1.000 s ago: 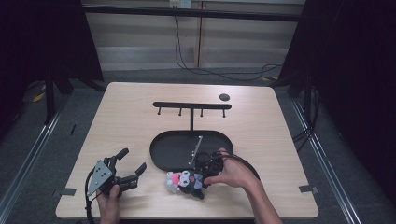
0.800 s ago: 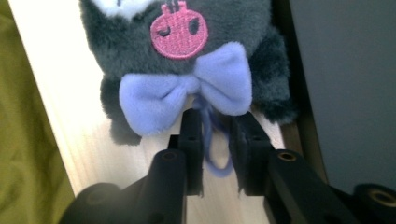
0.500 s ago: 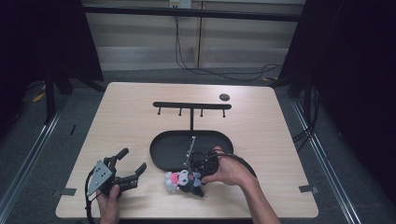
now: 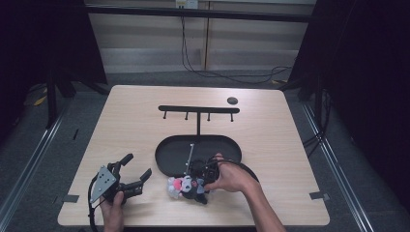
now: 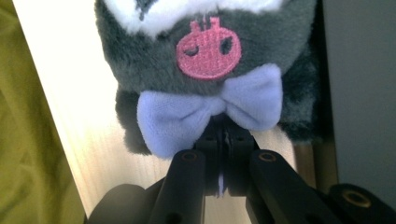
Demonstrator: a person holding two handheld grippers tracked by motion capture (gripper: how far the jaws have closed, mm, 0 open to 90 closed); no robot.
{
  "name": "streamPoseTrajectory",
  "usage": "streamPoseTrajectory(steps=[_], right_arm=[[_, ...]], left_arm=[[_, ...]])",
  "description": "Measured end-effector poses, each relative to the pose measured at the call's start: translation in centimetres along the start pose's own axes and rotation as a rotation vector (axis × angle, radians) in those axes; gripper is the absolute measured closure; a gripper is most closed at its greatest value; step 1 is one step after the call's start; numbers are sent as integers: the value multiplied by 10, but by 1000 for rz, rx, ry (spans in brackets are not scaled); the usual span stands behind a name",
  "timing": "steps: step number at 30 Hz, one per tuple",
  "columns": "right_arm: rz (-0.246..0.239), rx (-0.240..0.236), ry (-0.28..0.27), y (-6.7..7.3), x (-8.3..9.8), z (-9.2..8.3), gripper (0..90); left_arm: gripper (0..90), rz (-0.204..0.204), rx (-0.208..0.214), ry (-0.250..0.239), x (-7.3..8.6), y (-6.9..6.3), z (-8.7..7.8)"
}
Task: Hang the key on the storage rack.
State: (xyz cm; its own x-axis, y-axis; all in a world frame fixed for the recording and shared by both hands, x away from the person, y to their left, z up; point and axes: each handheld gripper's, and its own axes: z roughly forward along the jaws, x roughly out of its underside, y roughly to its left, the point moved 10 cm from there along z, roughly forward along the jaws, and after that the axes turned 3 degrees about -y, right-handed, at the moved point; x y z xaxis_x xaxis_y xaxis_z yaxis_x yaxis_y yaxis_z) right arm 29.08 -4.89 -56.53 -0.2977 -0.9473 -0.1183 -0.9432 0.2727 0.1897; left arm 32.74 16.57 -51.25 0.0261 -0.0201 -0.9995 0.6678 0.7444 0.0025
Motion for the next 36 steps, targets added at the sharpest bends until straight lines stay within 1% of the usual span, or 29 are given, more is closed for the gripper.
streamPoseTrajectory(steps=[4,9,11,12,13,14,15,16,18,19,21,24,27,28,31,32,34,36], right_arm=[[-7,-5,28,0,0,0,870],[4,-10,27,0,-2,-4,869],[1,-18,14,-1,-2,-9,870],[9,-11,16,-1,-1,-12,870],[10,-7,7,-2,-1,-14,870],[13,-9,12,-1,1,-18,870],[8,1,13,-2,1,-21,870],[15,8,2,-2,1,-23,870],[6,22,7,-3,1,-29,870],[6,23,-4,-3,1,-31,870],[7,22,-7,-3,0,-34,870],[6,25,2,-2,1,-40,870],[4,27,-12,-3,-2,-49,870],[19,18,-12,-2,-2,-53,870],[31,12,-24,-2,-4,-60,870],[22,14,-18,-3,-4,-63,870],[25,23,-21,-4,-5,-68,870],[11,51,-37,-6,-7,-73,870]], left_arm=[[152,0,0,0,0,0,0],[152,0,0,0,0,0,0],[152,0,0,0,0,0,0],[152,0,0,0,0,0,0],[152,0,0,0,0,0,0],[152,0,0,0,0,0,0],[152,0,0,0,0,0,0],[152,0,0,0,0,0,0],[152,0,0,0,0,0,0],[152,0,0,0,0,0,0],[152,0,0,0,0,0,0],[152,0,0,0,0,0,0],[152,0,-1,0,0,0,0],[152,0,-2,0,0,0,0],[152,-1,0,0,0,0,0],[152,0,0,0,0,0,0],[152,0,0,0,0,0,0],[152,0,0,0,0,0,0]])
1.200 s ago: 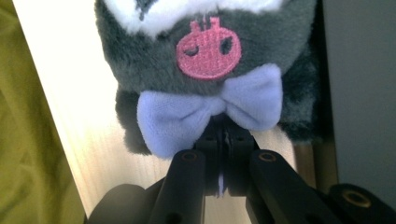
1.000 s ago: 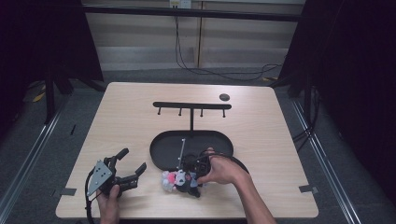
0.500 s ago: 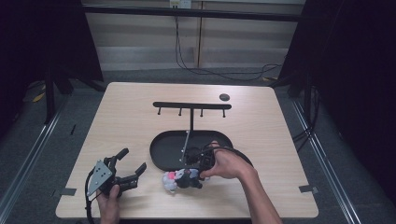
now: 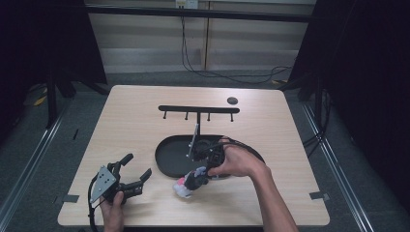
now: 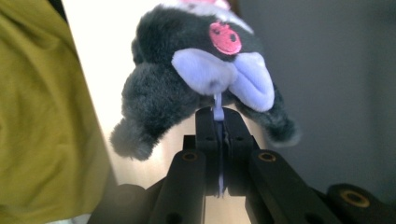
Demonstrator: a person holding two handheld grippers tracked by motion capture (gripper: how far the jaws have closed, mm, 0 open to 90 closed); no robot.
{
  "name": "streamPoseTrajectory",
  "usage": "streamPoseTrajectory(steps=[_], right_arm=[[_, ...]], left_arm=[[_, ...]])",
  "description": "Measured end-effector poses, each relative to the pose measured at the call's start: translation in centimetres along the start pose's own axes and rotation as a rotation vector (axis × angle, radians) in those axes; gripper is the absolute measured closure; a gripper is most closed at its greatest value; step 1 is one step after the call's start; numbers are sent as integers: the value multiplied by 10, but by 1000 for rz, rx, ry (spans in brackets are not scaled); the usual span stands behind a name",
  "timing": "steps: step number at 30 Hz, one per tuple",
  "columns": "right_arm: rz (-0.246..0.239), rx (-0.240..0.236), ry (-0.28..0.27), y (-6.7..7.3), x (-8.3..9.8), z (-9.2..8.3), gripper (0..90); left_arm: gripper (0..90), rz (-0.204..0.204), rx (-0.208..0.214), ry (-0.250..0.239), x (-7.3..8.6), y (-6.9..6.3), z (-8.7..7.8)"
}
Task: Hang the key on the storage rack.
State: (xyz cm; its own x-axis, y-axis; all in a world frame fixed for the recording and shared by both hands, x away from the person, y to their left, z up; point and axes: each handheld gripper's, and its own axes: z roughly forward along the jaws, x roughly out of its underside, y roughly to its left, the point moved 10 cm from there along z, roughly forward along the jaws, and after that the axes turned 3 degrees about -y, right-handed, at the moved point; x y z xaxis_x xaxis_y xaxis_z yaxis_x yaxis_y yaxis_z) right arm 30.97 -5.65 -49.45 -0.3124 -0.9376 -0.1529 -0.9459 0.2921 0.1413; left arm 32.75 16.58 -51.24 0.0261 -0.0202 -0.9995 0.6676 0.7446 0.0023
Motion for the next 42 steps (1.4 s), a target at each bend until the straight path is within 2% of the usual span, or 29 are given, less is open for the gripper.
streamPoseTrajectory(steps=[3,10,13,18,23,35,38,42], right_arm=[[-10,2,-16,1,-2,-6,870],[-43,17,-7,5,-7,-19,870],[-51,16,16,7,-9,-23,870],[-66,15,7,7,-17,-31,870],[-77,26,-3,2,-23,-35,870],[-90,11,-15,-2,-36,-49,870],[-86,35,-3,-8,-38,-57,870],[-97,43,-12,-11,-44,-64,870]], left_arm=[[152,0,0,0,0,0,0],[152,0,0,0,0,0,0],[152,0,0,0,0,0,0],[152,0,0,0,0,0,0],[152,0,0,0,0,0,0],[152,0,0,0,0,0,0],[151,0,0,0,0,0,0],[151,0,0,1,0,0,0]])
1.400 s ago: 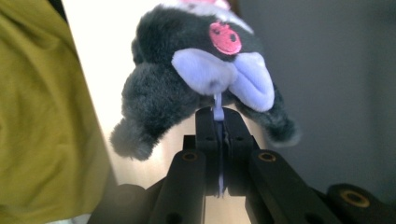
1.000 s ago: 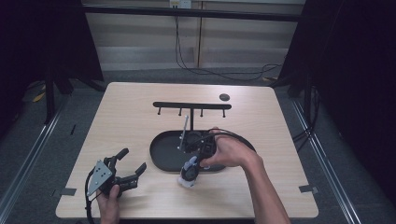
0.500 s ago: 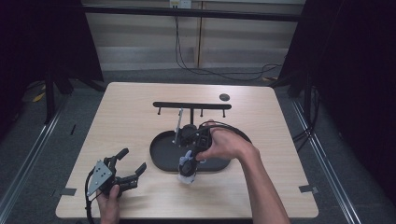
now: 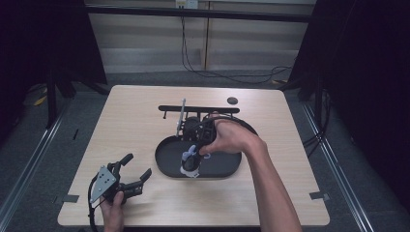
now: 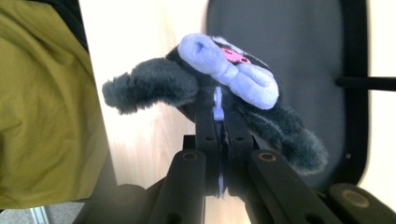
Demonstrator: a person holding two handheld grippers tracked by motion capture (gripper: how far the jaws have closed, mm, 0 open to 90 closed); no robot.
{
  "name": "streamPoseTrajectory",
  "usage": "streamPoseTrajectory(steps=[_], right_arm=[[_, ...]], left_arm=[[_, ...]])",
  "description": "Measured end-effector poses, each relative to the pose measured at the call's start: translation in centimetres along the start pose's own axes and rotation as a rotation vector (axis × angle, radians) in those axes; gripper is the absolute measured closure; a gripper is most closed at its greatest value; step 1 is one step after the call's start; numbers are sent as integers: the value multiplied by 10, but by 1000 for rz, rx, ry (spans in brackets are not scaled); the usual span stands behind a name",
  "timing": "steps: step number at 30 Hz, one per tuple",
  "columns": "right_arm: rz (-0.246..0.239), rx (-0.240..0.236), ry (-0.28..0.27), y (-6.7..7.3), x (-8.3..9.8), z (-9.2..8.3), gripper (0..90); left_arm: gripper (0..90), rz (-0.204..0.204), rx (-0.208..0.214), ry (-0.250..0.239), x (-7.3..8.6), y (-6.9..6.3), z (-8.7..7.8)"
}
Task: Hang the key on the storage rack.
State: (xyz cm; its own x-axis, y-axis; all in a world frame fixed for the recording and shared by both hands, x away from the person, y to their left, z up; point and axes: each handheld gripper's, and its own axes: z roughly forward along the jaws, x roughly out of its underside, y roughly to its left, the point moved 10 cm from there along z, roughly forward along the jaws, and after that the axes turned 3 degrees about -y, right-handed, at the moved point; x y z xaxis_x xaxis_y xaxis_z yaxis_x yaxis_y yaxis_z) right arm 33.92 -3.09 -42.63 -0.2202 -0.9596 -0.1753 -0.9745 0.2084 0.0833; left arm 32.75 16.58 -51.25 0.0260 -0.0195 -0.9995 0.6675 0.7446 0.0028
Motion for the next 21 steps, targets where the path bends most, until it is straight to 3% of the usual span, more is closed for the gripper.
streamPoseTrajectory(steps=[10,15,21], right_arm=[[44,14,40,-23,0,-12,870],[59,-15,13,-34,0,-20,869],[88,-6,6,-46,0,-22,869]], left_arm=[[152,1,0,0,0,0,0],[152,3,1,1,0,0,0],[152,1,0,-1,0,0,0]])
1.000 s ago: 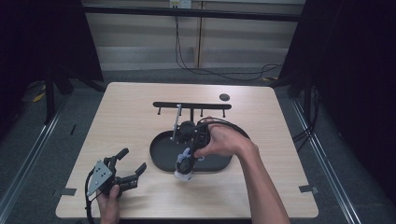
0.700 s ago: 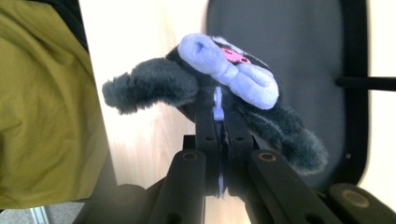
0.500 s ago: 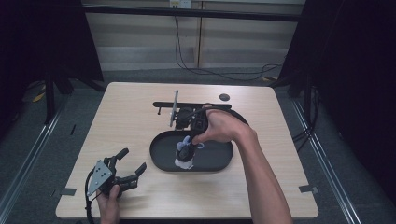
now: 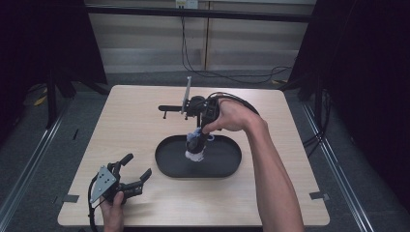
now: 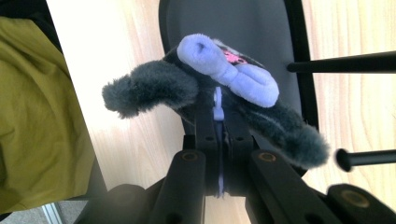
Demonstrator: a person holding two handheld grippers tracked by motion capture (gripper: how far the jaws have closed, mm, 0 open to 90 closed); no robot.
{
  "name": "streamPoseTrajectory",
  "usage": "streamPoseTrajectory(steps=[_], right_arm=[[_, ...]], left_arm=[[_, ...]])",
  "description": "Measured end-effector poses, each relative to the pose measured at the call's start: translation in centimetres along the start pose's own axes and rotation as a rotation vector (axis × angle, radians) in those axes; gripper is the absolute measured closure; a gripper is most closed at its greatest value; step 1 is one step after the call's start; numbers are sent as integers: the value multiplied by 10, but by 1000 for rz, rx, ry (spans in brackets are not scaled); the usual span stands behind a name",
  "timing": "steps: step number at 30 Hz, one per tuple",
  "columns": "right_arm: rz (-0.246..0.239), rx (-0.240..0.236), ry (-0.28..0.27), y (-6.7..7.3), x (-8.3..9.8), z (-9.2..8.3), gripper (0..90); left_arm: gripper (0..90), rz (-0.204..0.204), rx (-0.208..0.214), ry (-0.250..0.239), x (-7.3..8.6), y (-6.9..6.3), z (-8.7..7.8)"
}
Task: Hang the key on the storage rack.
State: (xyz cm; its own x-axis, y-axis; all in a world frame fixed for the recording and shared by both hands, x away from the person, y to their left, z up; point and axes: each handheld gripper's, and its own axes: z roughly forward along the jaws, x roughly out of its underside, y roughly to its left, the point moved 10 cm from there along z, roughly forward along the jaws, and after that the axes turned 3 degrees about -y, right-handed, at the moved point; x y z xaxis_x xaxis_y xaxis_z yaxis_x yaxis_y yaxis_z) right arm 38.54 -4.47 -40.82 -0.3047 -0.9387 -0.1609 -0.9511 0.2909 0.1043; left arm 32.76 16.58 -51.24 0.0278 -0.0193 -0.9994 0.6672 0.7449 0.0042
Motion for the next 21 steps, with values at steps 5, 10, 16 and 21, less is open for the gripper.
streamPoseTrajectory(steps=[5,10,16,21], right_arm=[[-6,2,30,-9,-3,-1,869],[-22,-1,21,-17,-16,0,869],[-11,-5,31,-24,-18,1,869],[-3,6,32,-29,-19,-2,869]], left_arm=[[152,-12,-2,-8,-1,-1,1],[152,-10,0,-3,0,-1,0],[152,-5,0,-3,0,0,0],[152,-5,1,-3,0,0,0]])
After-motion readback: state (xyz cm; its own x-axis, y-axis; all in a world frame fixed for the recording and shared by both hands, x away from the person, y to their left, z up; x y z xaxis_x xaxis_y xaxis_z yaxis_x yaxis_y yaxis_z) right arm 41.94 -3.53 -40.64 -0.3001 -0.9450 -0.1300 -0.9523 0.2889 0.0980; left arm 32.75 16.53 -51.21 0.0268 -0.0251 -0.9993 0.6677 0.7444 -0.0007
